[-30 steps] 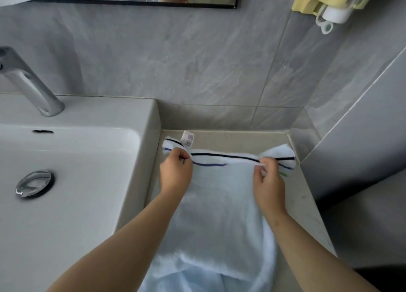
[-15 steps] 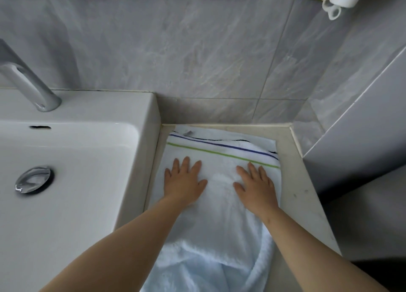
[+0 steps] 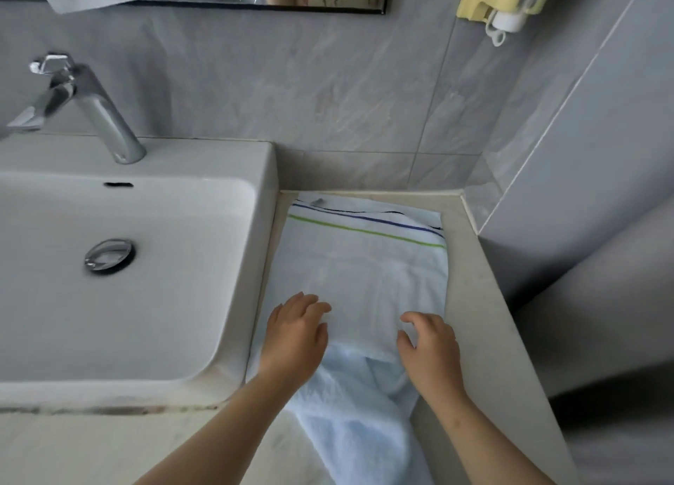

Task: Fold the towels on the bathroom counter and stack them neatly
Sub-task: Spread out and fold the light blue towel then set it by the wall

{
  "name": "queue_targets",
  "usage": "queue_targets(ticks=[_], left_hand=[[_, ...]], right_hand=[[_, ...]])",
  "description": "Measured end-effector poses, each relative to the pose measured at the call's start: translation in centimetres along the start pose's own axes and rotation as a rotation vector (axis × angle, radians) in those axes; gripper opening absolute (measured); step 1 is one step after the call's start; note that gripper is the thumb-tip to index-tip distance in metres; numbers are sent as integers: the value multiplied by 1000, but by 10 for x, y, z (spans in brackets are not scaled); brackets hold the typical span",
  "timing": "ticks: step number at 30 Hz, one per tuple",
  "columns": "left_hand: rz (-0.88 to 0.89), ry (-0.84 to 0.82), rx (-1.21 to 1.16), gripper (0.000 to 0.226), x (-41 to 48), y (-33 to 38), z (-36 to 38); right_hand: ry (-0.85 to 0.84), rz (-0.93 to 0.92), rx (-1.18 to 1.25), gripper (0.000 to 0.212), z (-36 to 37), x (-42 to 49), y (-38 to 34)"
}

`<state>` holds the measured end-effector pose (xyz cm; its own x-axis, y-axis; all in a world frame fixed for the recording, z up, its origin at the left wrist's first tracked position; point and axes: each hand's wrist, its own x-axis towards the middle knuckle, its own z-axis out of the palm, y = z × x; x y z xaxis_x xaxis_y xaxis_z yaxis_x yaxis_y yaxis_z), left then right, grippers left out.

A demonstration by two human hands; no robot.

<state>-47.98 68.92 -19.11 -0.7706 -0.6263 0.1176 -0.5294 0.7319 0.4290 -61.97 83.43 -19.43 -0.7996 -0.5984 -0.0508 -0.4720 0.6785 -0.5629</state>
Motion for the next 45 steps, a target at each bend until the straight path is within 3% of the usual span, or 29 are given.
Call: queue_targets(ticks=[3, 7, 11, 14, 18, 22, 25, 27, 35, 39, 42, 45], left_hand=[[-58, 9, 13, 38, -29, -2, -3], [-250, 13, -88, 38, -65, -5, 0], [-591, 77, -501, 52, -95, 1, -8], [-858, 118, -822, 45, -116, 9, -10], [-923, 13, -1148, 7, -111, 6, -15], [-1077, -204, -1325, 15, -98, 12, -19], [-1044, -426, -1289, 20, -102, 22, -18], [-976, -502, -1167, 16, -111, 27, -15], [-765, -290, -700, 29, -137, 37, -12], [-774, -145, -643, 39, -169, 37, -15], [-746, -226, -647, 22, -187, 39, -7], [-718, -269, -595, 22, -188, 45, 0]], right_hand=[[27, 45, 16, 26, -4, -26, 5], [-35, 275, 228, 27, -7, -60, 7], [-170, 457, 389, 24, 1, -92, 3], [-205, 527, 529, 20, 10, -108, 3], [-386, 606, 879, 26, 3, -113, -7], [-563, 714, 1177, 33, -2, -120, -27], [-550, 683, 1226, 32, 4, -127, -37], [-565, 595, 1105, 26, 9, -134, -38], [-554, 322, 650, 13, 1, -156, -33], [-595, 199, 467, 12, -3, -170, -16], [-627, 203, 439, 10, 1, -175, -15], [-655, 257, 422, 18, 12, -179, -16]])
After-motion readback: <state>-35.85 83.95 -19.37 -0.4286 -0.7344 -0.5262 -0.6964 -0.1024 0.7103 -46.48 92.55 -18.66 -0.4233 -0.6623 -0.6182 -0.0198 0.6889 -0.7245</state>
